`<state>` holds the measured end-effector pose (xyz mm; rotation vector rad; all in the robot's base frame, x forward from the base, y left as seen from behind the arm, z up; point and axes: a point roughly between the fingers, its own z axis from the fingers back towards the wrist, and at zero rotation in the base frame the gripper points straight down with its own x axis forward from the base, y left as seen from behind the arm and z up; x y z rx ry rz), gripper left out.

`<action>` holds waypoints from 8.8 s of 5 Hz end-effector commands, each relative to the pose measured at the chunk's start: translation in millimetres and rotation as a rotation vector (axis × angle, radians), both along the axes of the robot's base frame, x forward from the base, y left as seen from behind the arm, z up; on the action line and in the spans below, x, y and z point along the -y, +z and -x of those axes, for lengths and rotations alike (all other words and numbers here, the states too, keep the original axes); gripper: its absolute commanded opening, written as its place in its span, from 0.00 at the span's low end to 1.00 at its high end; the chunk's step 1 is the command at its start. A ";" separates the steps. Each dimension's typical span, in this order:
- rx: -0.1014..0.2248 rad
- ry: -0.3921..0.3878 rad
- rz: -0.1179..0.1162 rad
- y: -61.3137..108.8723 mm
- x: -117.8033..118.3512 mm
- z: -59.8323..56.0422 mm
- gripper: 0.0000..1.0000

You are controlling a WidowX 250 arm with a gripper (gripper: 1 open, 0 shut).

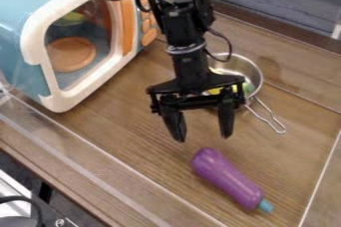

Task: Put the eggplant in the silver pot

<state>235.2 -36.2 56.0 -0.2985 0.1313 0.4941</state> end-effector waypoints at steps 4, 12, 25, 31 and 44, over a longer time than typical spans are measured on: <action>0.060 0.011 0.010 -1.6 29.4 -3.5 1.00; 0.057 0.018 0.017 -26.0 25.3 0.6 1.00; 0.044 0.016 0.001 -31.0 7.9 -8.5 1.00; 0.043 0.152 -0.008 -35.7 60.3 8.2 1.00; -0.015 0.175 -0.078 -22.6 33.6 -2.5 0.00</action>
